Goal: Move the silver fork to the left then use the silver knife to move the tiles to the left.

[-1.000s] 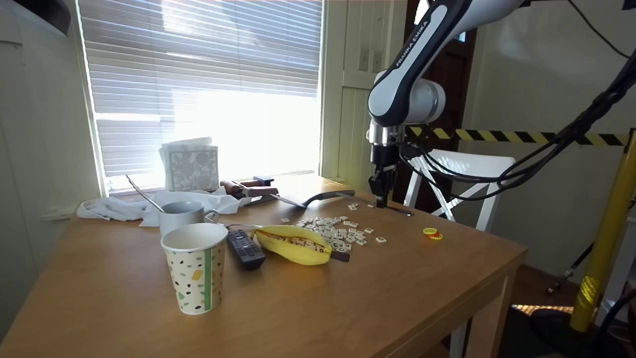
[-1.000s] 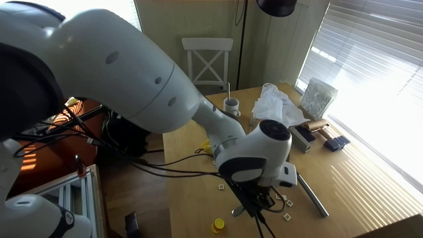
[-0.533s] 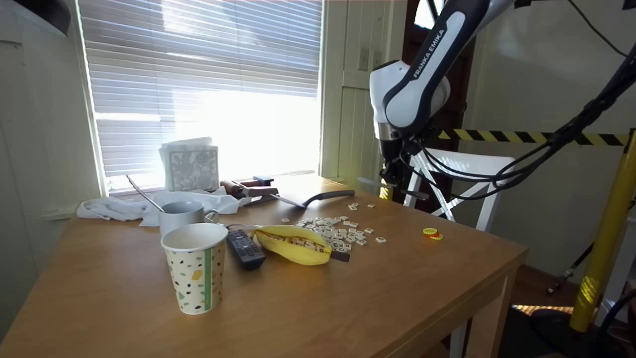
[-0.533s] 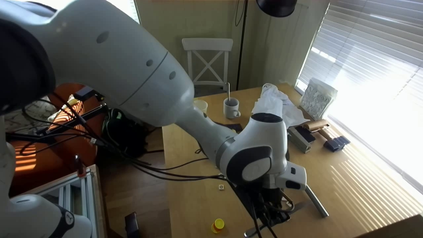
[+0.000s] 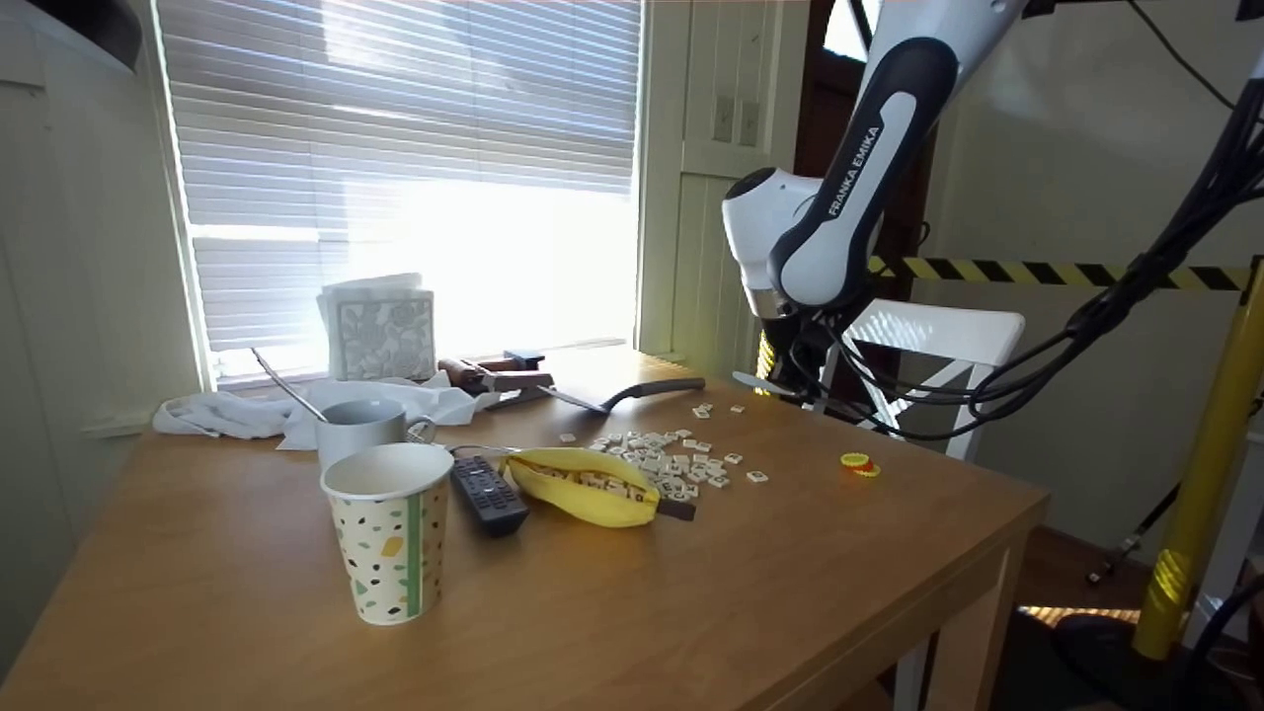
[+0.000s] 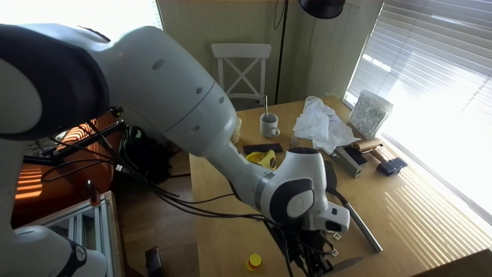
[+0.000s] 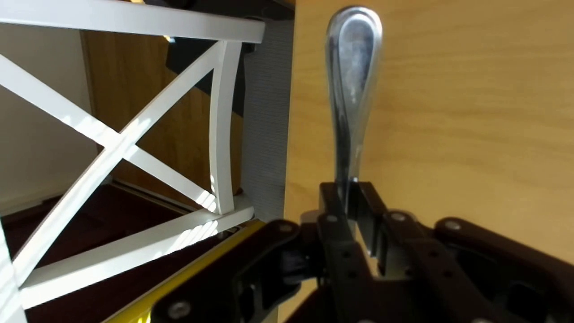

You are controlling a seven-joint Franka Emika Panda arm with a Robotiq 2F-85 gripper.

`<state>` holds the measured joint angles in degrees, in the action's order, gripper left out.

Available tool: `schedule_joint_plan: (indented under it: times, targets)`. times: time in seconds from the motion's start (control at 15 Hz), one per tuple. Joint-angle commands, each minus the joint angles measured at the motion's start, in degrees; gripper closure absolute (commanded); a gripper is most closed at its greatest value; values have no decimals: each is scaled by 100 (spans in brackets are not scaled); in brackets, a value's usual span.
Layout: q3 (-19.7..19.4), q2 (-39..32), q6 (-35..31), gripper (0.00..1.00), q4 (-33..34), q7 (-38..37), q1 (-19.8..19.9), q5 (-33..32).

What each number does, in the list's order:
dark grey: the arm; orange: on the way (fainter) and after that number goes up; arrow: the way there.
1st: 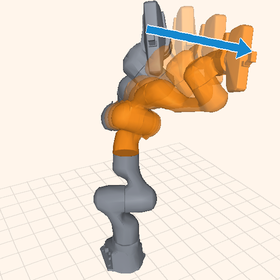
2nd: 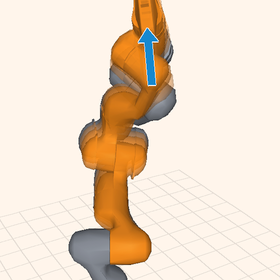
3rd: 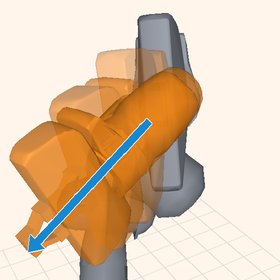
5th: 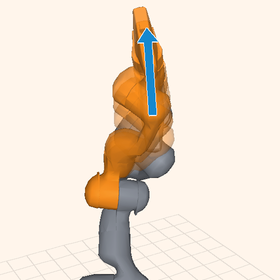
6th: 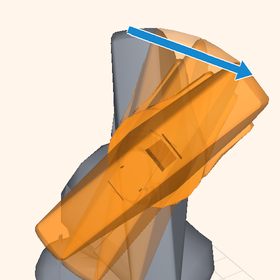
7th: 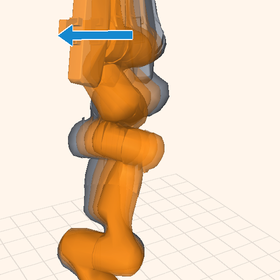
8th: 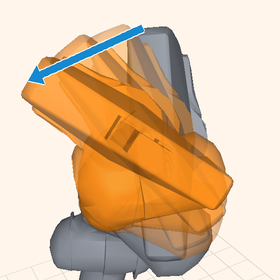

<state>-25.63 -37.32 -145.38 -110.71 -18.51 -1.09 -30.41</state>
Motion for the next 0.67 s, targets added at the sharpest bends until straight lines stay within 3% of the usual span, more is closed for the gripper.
schedule_joint_plan:
  times: [0.0,0.2,0.27,0.6]
  targets:
    - [38,-56,33,86,62,-35,43,-23]
    - [16,-138,29,86,116,-74,29,-23]
    - [12,-139,31,96,121,-76,28,-24]
    - [213,-286,134,96,381,286,54,-26]
